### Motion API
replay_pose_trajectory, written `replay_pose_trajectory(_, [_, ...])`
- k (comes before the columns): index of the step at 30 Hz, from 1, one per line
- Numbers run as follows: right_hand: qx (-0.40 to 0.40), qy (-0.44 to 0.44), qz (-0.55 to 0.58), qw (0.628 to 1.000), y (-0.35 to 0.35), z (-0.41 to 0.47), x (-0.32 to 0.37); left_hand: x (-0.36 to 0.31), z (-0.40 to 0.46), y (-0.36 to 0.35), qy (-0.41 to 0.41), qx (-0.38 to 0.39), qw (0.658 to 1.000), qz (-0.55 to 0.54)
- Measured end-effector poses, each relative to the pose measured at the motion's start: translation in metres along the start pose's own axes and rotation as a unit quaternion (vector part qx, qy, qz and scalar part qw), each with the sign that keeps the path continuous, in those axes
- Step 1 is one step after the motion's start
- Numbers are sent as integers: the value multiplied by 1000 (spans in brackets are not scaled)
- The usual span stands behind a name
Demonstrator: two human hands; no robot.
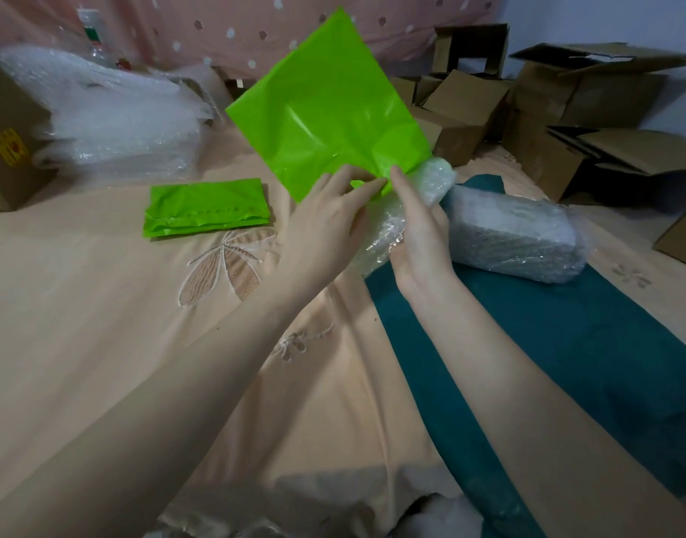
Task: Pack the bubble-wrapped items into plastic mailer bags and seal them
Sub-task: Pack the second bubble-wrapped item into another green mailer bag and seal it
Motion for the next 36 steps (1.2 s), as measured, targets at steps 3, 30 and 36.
replay_pose_trajectory(3, [-10, 8, -27, 1000, -1, 0, -1, -13, -1, 1, -56, 7, 998, -29])
replay_pose_trajectory(30, [7, -45, 78, 996, -5, 12, 2, 11, -10, -16, 387, 93, 724, -564])
replay_pose_trajectory(36, [1, -50, -7, 999, 0, 8, 8, 20, -9, -17, 417, 84, 705, -568])
Point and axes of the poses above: each hand's wrist, its own z-axis towards the middle knuckle, its own y-axis out of the back of the hand, x = y × z, the point moved 5 cm from there along z, towards the middle knuckle, and after that the axes turned 4 degrees about z, right-handed, at the moved point
